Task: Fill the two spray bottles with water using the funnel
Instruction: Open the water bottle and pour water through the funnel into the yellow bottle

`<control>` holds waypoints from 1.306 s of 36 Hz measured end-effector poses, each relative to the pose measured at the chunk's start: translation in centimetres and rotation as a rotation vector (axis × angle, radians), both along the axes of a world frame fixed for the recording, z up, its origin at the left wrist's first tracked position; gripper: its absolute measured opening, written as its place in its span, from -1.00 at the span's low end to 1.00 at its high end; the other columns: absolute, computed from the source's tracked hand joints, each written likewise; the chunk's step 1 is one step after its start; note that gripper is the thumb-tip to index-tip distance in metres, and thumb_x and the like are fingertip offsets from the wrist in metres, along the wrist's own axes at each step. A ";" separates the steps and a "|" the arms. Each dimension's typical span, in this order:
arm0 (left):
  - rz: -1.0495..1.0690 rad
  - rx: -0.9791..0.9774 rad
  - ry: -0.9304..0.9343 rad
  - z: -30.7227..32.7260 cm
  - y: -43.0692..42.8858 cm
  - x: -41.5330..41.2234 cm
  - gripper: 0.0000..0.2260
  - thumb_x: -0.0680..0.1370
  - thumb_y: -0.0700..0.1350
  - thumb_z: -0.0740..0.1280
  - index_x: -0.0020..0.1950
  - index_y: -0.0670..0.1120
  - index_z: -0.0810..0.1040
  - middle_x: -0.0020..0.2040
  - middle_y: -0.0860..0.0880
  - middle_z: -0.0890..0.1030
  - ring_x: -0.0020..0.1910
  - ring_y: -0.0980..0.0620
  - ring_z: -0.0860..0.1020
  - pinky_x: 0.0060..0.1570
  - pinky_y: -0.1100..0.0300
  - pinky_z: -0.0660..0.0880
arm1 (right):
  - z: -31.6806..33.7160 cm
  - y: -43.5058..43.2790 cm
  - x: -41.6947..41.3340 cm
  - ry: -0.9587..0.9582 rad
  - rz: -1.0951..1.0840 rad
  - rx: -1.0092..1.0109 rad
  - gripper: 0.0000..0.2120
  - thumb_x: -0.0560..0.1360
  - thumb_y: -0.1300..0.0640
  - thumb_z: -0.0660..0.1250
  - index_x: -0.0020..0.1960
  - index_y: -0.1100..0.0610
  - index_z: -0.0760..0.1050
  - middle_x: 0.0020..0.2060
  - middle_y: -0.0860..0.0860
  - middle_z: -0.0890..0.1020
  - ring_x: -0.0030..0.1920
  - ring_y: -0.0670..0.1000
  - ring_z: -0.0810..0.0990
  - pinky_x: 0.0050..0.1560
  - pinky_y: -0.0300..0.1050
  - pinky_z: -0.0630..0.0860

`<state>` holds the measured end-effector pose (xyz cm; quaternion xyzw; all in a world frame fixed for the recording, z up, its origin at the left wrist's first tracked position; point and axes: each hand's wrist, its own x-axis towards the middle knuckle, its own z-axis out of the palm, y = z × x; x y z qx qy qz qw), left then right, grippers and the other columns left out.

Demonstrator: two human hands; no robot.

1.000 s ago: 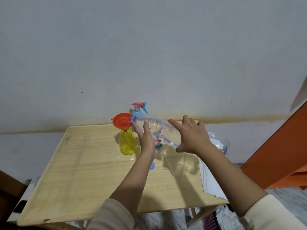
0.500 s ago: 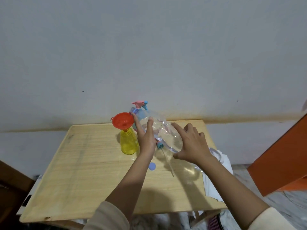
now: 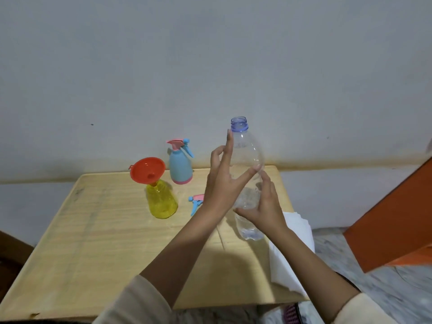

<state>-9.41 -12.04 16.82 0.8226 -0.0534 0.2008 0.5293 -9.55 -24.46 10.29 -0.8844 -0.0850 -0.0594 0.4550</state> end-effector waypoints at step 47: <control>-0.309 -0.099 0.173 -3.4 5.5 -0.8 -0.62 0.53 -0.23 0.36 0.35 -0.15 0.46 0.23 0.00 0.46 0.19 0.12 0.44 0.24 0.22 0.42 | -2.9 3.5 -3.6 -0.058 -0.547 0.080 -0.46 0.38 0.28 0.42 0.29 0.22 0.30 0.18 0.11 0.37 0.15 0.10 0.44 0.13 0.01 0.47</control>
